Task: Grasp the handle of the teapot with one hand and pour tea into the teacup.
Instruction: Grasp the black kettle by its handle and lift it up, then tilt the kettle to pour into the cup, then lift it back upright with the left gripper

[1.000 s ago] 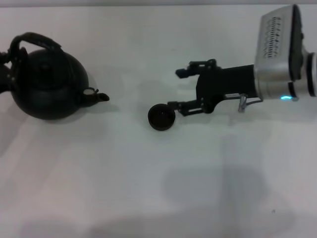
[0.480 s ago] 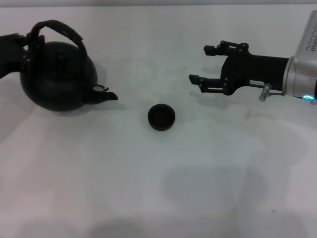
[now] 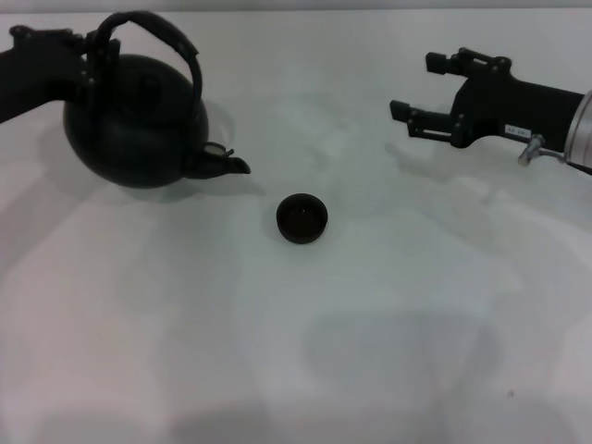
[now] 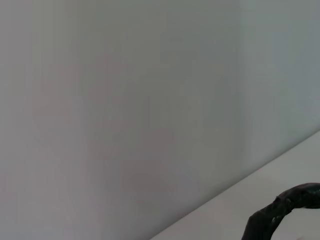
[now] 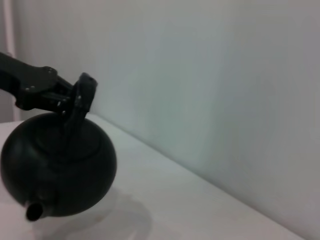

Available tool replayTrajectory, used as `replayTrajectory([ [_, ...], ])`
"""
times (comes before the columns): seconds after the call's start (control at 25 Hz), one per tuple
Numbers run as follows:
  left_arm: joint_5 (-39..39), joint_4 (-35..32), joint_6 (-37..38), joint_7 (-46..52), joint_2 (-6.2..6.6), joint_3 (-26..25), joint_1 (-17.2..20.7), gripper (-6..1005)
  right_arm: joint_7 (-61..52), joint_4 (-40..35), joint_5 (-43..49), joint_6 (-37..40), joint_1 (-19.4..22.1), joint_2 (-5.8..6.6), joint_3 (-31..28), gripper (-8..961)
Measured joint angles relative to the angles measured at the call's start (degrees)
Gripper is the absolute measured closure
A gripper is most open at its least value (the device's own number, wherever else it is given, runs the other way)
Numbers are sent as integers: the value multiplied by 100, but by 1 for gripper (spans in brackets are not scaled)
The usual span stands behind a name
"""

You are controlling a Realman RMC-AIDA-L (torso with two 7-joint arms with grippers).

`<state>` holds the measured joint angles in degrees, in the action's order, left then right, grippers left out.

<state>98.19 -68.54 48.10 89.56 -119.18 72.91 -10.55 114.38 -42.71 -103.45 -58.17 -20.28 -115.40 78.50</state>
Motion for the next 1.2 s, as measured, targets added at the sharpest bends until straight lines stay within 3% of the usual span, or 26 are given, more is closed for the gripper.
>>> replayTrajectory([
  [0.36,1066,-619,-523,868,-1,738,-23,872,24,90,-410,-71,12,8,-345,110],
  [1.2,2833,-1154,-591,2343,27,1461,-463,872,85,274,-624,-94,-31,9,-614,110],
])
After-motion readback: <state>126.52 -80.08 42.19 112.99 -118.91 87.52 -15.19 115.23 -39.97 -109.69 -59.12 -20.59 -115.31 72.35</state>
